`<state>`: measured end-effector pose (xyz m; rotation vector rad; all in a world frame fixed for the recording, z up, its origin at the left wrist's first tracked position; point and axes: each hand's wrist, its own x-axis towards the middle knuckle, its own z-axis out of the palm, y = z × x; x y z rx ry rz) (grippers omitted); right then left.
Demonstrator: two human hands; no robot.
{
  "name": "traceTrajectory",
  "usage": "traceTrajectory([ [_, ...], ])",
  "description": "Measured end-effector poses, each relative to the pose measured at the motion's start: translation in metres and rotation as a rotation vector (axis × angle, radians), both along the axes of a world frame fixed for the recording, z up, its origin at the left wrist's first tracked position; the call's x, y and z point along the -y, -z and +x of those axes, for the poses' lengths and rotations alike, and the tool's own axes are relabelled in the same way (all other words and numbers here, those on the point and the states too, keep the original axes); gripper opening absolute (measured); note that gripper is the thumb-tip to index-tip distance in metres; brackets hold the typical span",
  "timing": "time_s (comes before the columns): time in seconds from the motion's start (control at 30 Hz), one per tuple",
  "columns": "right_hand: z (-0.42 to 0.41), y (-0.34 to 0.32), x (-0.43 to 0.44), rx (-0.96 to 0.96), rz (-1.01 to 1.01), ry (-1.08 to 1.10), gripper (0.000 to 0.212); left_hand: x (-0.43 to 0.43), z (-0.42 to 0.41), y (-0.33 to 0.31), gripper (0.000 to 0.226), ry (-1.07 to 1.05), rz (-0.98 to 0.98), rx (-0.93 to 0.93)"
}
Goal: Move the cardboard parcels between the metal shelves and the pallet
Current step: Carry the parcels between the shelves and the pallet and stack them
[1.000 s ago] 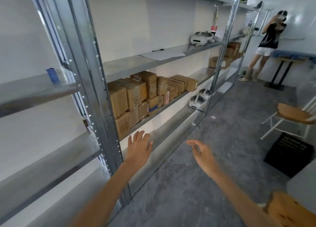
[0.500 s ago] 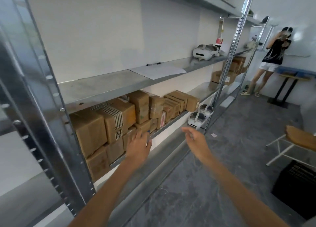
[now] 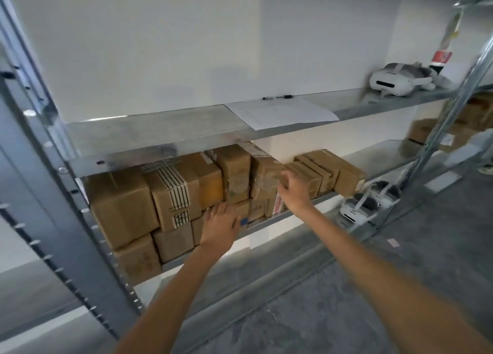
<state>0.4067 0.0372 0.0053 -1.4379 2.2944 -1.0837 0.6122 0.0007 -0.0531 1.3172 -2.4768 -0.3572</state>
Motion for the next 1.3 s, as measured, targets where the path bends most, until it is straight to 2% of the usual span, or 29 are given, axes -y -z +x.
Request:
traceTrajectory([
  [0.17,-0.037,0.003,0.058,-0.109,0.15,-0.06,0.07,-0.007,-0.036,0.003,0.032,-0.129,0.033,-0.032],
  [0.33,-0.05,0.006,0.105,-0.081,0.256,-0.124,0.091,-0.015,-0.052,0.018,0.034,-0.301,0.081,-0.045],
  [0.47,-0.063,0.005,0.125,0.043,0.288,-0.157,0.078,-0.026,-0.06,0.024,0.038,-0.381,0.119,-0.034],
  [0.77,-0.094,0.006,0.081,0.507,-0.006,-0.13,0.047,-0.041,-0.077,0.002,0.029,-0.392,0.018,-0.133],
  [0.93,-0.106,0.01,0.031,0.672,-0.087,-0.077,0.024,-0.06,-0.091,-0.011,0.027,-0.366,0.016,-0.218],
  [1.0,-0.11,0.013,0.006,0.736,-0.087,-0.053,0.024,-0.071,-0.097,-0.011,0.029,-0.363,0.04,-0.28],
  [1.1,-0.115,0.017,-0.039,0.844,-0.01,-0.048,0.036,-0.09,-0.108,-0.009,0.031,-0.362,0.092,-0.395],
  [1.2,-0.125,0.027,-0.086,0.944,0.04,-0.024,0.029,-0.115,-0.124,-0.011,0.032,-0.371,0.18,-0.586],
  [1.3,-0.131,0.037,-0.127,0.995,0.104,-0.018,0.028,-0.141,-0.141,-0.012,0.042,-0.314,0.243,-0.701],
])
